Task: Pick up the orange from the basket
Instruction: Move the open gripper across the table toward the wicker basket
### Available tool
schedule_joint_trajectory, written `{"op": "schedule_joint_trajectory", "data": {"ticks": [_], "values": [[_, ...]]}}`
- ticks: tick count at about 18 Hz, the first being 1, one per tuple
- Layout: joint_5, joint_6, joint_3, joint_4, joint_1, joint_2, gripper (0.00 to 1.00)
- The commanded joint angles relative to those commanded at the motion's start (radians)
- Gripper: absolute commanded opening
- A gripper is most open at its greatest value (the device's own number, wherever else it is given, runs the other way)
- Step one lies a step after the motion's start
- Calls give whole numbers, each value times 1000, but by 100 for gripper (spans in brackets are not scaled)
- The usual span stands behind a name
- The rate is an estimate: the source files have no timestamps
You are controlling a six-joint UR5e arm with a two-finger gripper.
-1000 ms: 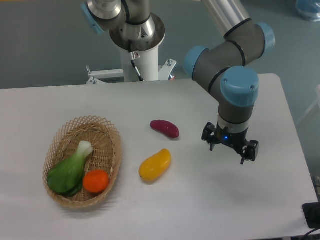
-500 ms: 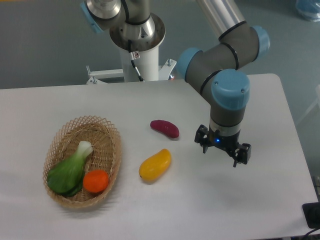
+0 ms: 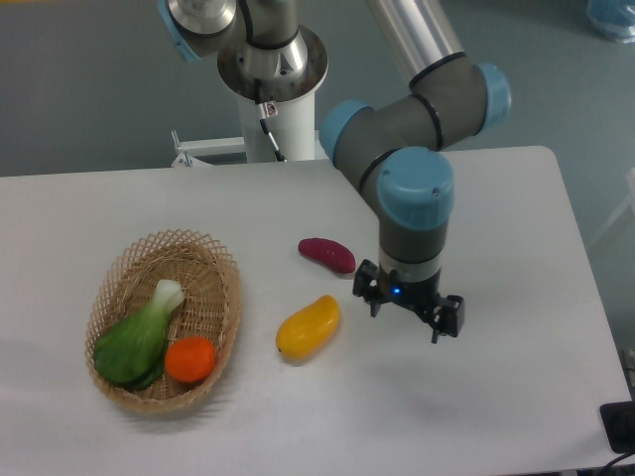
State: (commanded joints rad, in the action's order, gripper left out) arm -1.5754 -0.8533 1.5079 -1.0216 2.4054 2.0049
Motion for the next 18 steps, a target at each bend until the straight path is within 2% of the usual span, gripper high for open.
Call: {"op": "schedule_joint_trajectory", "data": {"ticks": [5, 8, 14, 18], "values": [[3, 132, 8, 0, -61, 9, 100], [6, 285, 9, 0, -116, 12, 100], [-8, 374, 9, 0, -203, 23, 100], [3, 499, 11, -2, -262, 26, 100]]}}
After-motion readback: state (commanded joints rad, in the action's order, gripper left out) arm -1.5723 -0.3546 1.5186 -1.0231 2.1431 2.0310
